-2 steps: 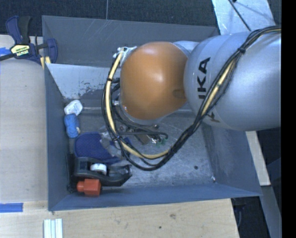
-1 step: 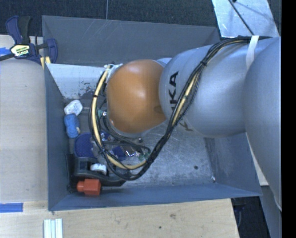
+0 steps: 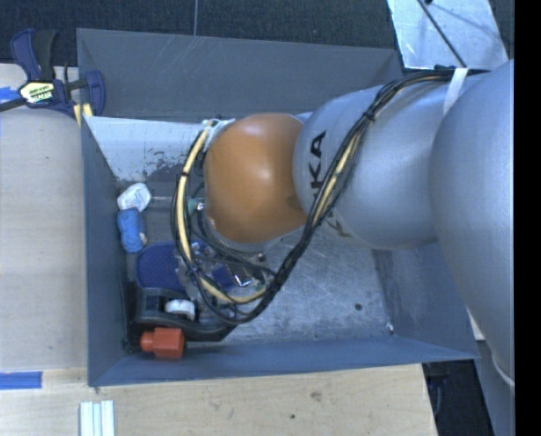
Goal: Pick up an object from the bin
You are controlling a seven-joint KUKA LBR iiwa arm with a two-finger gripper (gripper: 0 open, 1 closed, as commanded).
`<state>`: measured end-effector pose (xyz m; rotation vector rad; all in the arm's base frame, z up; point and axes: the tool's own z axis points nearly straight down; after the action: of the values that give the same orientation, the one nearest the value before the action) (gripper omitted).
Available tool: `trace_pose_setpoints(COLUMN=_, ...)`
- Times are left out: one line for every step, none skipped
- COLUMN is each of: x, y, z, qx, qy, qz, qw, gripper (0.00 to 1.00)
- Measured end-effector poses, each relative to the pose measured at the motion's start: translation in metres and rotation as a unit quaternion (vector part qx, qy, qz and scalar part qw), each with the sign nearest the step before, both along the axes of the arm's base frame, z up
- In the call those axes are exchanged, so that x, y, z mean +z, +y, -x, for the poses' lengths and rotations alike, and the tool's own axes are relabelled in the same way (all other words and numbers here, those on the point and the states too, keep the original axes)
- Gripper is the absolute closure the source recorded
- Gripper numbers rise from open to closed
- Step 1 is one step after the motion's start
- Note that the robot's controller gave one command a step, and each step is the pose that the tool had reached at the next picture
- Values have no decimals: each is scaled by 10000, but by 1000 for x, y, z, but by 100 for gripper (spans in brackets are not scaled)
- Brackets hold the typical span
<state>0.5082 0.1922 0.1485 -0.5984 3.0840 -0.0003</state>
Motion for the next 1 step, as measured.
trace_pose_setpoints(x=14, y=-49, z=-1, qx=-92, qy=-2, qz=8, qw=10000, gripper=100)
